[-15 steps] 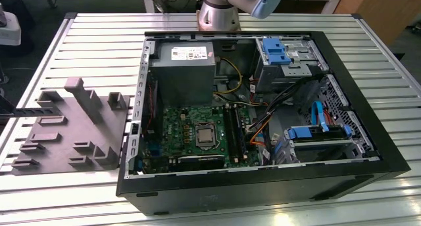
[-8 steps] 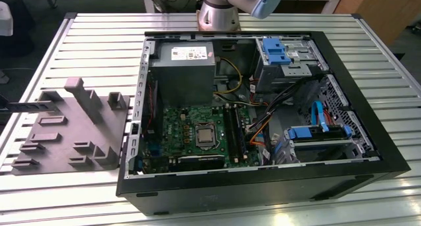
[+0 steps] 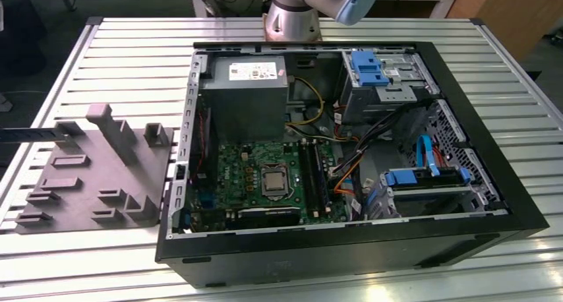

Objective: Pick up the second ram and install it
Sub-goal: 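Pick up the second ram and move it above second insertion slot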

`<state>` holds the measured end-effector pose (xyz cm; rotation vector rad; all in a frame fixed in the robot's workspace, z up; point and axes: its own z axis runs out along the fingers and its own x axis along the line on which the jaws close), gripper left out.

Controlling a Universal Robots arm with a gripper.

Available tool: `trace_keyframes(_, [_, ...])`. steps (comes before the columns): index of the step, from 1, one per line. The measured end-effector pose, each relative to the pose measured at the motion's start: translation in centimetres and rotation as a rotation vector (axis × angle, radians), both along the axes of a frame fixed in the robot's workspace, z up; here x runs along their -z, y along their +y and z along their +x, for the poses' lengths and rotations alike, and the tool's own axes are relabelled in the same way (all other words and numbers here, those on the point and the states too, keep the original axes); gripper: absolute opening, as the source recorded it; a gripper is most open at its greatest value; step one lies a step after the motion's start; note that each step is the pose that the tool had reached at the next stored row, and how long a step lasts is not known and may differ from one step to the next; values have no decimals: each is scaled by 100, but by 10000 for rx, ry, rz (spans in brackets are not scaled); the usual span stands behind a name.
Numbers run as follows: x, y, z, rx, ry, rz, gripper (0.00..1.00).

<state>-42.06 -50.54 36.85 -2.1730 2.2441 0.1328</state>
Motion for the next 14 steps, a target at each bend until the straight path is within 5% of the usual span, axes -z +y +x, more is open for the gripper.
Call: trace_keyframes(14, [-283, 0, 0, 0, 0, 18, 12])
